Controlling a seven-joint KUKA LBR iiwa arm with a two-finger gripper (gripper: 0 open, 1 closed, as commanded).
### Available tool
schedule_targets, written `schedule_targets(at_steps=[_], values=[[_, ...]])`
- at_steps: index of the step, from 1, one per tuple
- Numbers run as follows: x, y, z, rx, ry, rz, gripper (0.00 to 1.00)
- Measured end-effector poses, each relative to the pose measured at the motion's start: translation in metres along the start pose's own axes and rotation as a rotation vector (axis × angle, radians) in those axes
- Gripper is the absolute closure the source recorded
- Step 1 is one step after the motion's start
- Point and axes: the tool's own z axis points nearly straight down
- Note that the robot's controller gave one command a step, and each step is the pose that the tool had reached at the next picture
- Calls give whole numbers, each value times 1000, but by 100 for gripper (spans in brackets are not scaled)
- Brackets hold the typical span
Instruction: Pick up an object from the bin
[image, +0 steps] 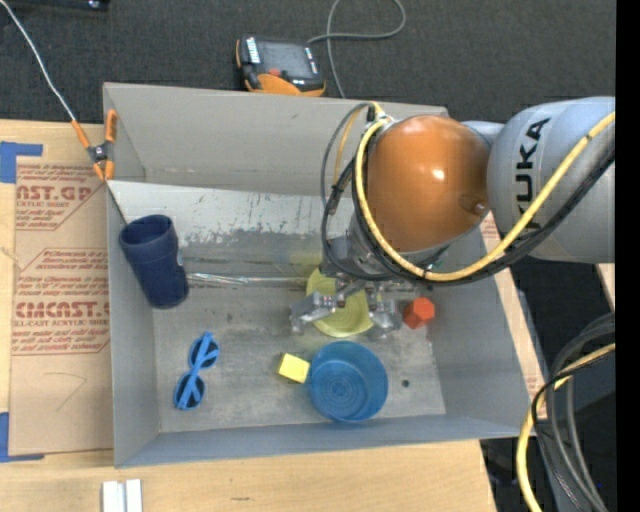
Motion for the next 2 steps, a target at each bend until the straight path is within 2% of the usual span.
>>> schedule_targets(at_steps=[1,2], values=[[6,-34,62,-7,-3,94,0],[44,-46,57,-9,-6,-142,0]])
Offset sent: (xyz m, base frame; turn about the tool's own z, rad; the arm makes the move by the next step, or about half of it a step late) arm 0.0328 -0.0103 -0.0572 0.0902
